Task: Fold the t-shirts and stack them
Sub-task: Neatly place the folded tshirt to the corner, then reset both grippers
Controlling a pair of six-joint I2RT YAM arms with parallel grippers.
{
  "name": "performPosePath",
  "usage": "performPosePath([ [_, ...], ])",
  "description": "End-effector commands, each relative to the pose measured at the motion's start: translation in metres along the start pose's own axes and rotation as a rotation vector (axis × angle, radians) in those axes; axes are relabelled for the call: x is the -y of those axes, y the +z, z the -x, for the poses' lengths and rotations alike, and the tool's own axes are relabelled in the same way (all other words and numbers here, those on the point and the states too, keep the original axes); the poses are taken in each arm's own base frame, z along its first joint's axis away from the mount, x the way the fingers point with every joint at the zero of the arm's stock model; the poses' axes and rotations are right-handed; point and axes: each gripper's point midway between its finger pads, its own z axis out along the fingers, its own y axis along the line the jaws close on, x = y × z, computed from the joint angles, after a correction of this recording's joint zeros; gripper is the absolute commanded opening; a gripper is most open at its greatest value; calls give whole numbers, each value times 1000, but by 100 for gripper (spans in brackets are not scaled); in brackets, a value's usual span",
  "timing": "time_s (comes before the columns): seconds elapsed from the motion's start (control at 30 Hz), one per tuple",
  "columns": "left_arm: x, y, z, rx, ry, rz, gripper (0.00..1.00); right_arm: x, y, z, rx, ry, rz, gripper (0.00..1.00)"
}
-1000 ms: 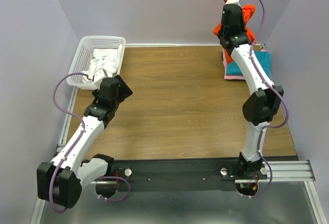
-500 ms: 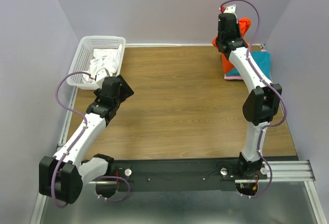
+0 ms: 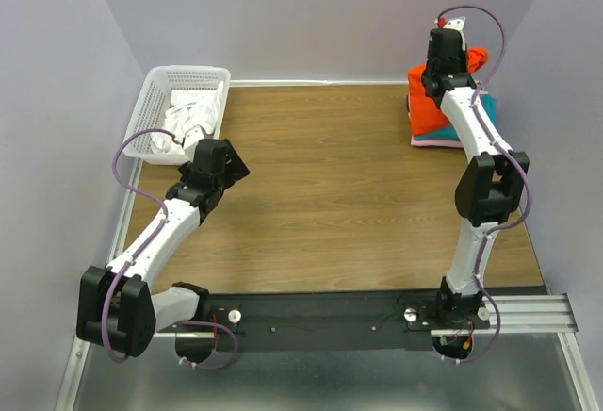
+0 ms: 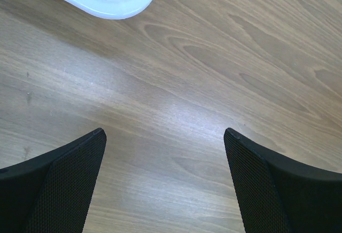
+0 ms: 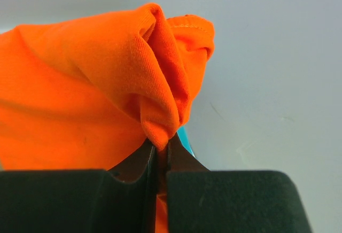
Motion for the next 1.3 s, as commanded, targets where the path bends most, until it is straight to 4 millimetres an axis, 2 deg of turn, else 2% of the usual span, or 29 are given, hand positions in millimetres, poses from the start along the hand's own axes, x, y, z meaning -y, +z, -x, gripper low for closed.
performPosePath([
  [0.0, 12, -1, 19, 40, -5, -29, 98, -13, 26, -28, -52, 15, 48, 1],
  [0.17, 12, 0, 20, 39, -4, -20, 98, -20, 49, -46, -83, 29, 96, 2],
  [0.23, 12, 0, 21, 41, -7, -18, 98, -17, 56, -47, -86, 39, 97, 5],
  [0.3, 11, 1, 20, 42, -6, -13, 98, -25, 62, -50, -88, 39, 120, 7],
  [0.33, 10, 1, 20, 39, -7, -10, 98, -20, 73, -60, -109, 42, 105, 8],
  [0.4, 10, 1, 21, 40, -9, -6, 98, -20, 79, -64, -118, 45, 98, 12],
  [0.47, 11, 0, 24, 49, -10, -2, 98, -20, 87, -72, -138, 48, 80, 27],
  [0.5, 10, 0, 23, 46, -9, -1, 98, -20, 90, -74, -141, 49, 78, 27],
  [0.57, 10, 0, 25, 48, -9, 4, 98, -12, 95, -77, -153, 60, 31, 47],
  [0.6, 10, 0, 25, 48, -8, 6, 98, -11, 97, -81, -162, 65, 10, 62],
  [0.63, 11, -1, 27, 52, -10, 4, 98, -8, 96, -82, -166, 71, -7, 99],
  [0.7, 11, -2, 28, 54, -10, 5, 98, -3, 96, -81, -168, 78, -29, 100],
  [0.9, 14, -9, 36, 76, -13, -7, 98, 10, 75, -51, -104, 167, 28, 100],
  [0.93, 14, -10, 37, 81, -15, -11, 98, 8, 71, -52, -105, 184, 49, 100],
  [0.97, 14, -12, 38, 84, -17, -16, 98, 12, 60, -38, -75, 223, 89, 100],
  [1.0, 15, -15, 41, 93, -20, -25, 98, 12, 53, -34, -64, 245, 120, 100],
  [1.03, 15, -17, 41, 95, -19, -28, 98, 1, 44, -33, -62, 270, 198, 100],
  [1.07, 16, -22, 45, 108, -23, -41, 98, 11, 29, -19, -30, 305, 225, 100],
  [1.1, 17, -25, 47, 115, -25, -49, 98, 12, 19, -13, -18, 360, 253, 100],
  [1.13, 17, -28, 48, 119, -23, -53, 98, 11, 10, -10, -12, 389, 289, 100],
  [1.17, 19, -34, 53, 137, -27, -70, 98, -2, -1, -13, -24, 436, 373, 100],
  [1.2, 19, -37, 54, 142, -28, -78, 98, 7, -20, 0, 8, 480, 412, 100],
  [1.27, 19, -43, 56, 156, -31, -97, 98, -2, -47, 4, 6, 555, 533, 100],
])
